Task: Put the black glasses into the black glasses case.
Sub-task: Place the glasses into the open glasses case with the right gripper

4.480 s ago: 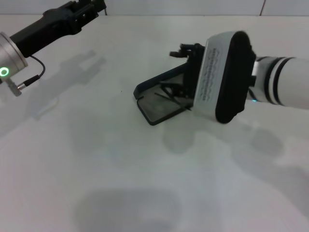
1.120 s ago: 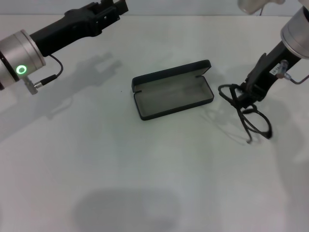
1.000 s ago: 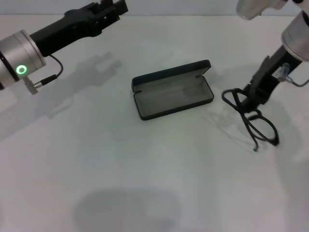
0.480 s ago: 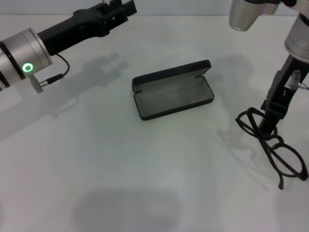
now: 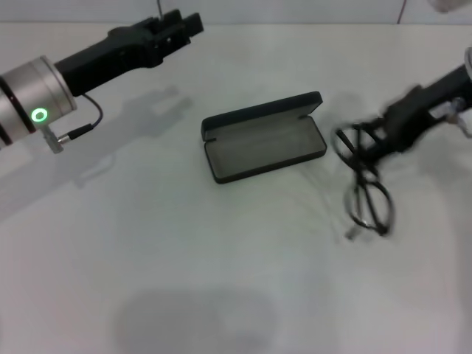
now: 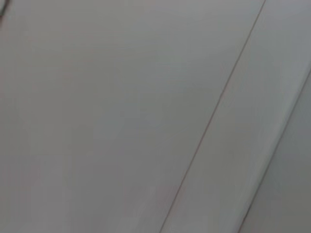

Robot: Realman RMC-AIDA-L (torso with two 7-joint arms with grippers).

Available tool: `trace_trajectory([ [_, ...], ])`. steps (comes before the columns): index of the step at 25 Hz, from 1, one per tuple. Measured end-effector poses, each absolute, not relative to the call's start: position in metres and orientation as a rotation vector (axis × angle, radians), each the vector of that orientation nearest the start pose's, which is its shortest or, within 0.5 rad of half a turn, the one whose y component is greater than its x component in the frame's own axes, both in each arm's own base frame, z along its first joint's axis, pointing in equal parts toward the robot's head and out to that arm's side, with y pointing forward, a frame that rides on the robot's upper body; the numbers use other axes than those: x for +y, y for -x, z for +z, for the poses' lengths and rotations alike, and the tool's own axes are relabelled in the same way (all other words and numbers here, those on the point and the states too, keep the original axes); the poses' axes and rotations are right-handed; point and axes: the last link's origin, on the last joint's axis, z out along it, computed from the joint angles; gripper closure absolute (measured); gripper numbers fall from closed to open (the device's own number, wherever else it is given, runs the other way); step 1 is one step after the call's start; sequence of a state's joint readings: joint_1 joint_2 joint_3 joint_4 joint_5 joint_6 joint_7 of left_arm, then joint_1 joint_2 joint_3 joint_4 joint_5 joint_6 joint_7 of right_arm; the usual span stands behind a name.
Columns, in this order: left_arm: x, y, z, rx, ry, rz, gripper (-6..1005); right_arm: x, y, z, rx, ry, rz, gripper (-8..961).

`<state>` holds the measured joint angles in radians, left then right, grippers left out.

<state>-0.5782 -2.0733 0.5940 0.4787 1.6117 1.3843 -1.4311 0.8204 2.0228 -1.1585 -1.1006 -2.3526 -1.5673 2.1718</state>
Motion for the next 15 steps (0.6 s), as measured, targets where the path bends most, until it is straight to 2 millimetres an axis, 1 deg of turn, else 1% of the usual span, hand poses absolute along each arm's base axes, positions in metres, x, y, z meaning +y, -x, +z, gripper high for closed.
trace_trajectory([
  [1, 0.372, 0.252, 0.021, -0.876, 2.227, -1.148, 466, 0.393, -0.145, 0.011, 0.542, 2.879, -0.056, 175],
  [4, 0.370, 0.254, 0.021, -0.878, 2.227, -1.147, 466, 0.383, -0.168, 0.008, 0.466, 2.824, 0.144, 177],
  [6, 0.370, 0.254, 0.020, -0.883, 2.246, -1.137, 466, 0.376, -0.178, 0.013, 0.411, 2.779, 0.274, 179],
  [9, 0.368, 0.250, 0.016, -0.882, 2.316, -1.112, 466, 0.361, -0.188, 0.025, 0.320, 2.695, 0.531, 183],
  [10, 0.367, 0.247, 0.015, -0.870, 2.356, -1.104, 466, 0.359, -0.191, 0.029, 0.307, 2.664, 0.585, 185],
  [12, 0.363, 0.241, 0.012, -0.839, 2.436, -1.094, 466, 0.357, -0.196, 0.039, 0.307, 2.591, 0.688, 185],
  [15, 0.353, 0.232, 0.004, -0.759, 2.573, -1.067, 467, 0.361, -0.203, 0.048, 0.333, 2.489, 0.811, 185],
])
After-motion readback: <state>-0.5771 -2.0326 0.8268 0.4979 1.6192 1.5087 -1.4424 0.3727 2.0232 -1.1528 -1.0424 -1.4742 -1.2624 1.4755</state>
